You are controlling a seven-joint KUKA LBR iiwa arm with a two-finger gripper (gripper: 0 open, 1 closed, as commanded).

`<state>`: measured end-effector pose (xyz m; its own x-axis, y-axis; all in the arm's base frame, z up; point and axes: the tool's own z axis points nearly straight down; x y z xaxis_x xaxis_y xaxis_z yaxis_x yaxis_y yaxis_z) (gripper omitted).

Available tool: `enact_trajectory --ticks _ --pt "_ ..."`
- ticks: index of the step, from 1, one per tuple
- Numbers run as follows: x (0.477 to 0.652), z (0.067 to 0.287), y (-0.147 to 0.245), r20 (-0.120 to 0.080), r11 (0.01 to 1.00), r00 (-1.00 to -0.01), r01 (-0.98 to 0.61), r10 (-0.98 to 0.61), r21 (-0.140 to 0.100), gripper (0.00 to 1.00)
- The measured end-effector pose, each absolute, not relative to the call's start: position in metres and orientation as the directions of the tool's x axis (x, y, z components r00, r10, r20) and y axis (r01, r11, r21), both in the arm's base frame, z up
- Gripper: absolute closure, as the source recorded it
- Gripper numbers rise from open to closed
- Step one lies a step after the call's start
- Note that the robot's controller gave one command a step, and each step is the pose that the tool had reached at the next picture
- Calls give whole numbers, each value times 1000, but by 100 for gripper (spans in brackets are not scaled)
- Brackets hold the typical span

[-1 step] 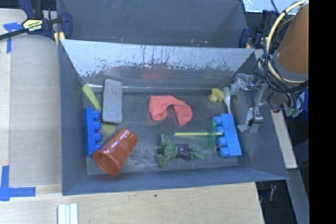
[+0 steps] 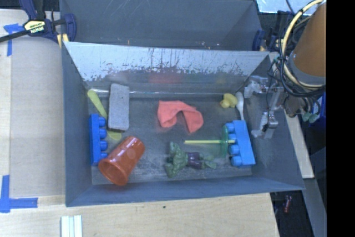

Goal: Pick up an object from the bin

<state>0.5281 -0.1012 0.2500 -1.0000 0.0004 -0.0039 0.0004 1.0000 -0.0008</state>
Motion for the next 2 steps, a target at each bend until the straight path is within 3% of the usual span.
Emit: enact_trajectory --ticks 1,2 --pt "507 155 -90 -8 999 -999 37 37 -2 0" --pt "492 151 -72 -13 995 -995 96 96 -2 0"
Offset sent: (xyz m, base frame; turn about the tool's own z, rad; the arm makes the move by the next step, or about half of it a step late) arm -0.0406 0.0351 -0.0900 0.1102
